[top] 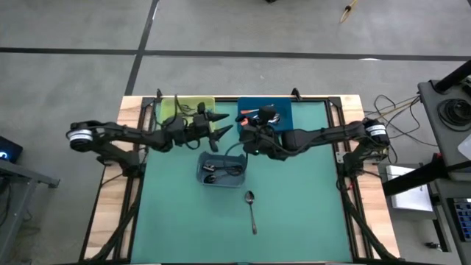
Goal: Sort silverware by color (type)
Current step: Put the blue spoon into the green bin
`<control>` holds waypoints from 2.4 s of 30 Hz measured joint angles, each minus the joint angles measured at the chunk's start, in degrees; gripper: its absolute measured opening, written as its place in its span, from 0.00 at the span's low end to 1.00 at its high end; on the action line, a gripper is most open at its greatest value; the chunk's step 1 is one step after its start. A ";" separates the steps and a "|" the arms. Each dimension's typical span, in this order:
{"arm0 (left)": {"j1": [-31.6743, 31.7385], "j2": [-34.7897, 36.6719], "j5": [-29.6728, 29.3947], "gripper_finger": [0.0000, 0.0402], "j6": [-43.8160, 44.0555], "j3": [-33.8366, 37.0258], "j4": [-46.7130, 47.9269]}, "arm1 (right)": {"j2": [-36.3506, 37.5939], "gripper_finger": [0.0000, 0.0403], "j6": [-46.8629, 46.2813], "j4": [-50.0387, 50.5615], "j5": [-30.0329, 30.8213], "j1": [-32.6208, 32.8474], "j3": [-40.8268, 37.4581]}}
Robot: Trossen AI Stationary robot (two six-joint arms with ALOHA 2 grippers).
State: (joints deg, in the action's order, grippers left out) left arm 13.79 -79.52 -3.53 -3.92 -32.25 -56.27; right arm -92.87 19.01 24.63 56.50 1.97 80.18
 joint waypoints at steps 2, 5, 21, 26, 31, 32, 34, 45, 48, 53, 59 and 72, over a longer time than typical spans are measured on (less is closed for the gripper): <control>0.35 -1.97 0.00 0.47 0.00 -1.93 -0.22 | -0.05 0.02 0.75 0.11 -0.05 -0.32 0.00; 0.58 -4.70 0.02 0.47 -0.15 -4.63 0.18 | -0.26 0.02 1.24 -0.04 0.03 -0.55 0.00; 0.67 -9.25 -1.06 0.36 2.15 -9.90 1.36 | -1.14 0.02 3.38 0.13 -0.02 -0.52 0.00; 0.67 -9.18 -1.70 0.20 4.32 -9.72 1.70 | -1.15 0.02 3.14 -0.04 0.03 -0.52 0.00; 0.76 -9.09 -2.50 0.05 4.90 -10.09 3.53 | -1.15 0.02 3.07 0.14 0.06 -0.52 0.00; 0.77 -9.09 -2.80 0.03 4.88 -10.11 3.75 | -1.15 0.02 3.02 0.13 0.03 -0.52 0.00; 0.77 -9.09 -2.82 0.02 4.86 -10.11 3.76 | -1.15 0.02 2.46 0.16 0.08 -0.52 0.00; 0.85 -8.25 -1.31 0.01 6.73 -10.11 3.83 | -1.13 0.11 0.03 -0.21 -0.03 -0.49 0.00; 1.02 -7.85 -1.53 0.00 7.40 -10.11 3.81 | -1.13 0.16 -1.69 -0.14 -0.01 -0.52 0.00; 1.43 -7.15 -4.12 0.00 7.54 -10.11 5.30 | -1.08 0.22 -3.22 -0.16 0.01 -0.52 0.00; 5.92 -4.63 -8.02 0.00 8.54 -10.11 12.49 | -0.20 0.26 -4.11 -0.33 0.05 -0.52 0.00; 20.51 9.74 -8.00 0.00 9.11 -10.05 41.51 | 1.93 0.26 -4.28 -1.34 -0.08 -4.99 0.00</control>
State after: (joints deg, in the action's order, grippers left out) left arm 34.30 -69.78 -11.53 5.19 -42.30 -14.76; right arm -90.94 14.73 23.29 56.42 -3.02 80.18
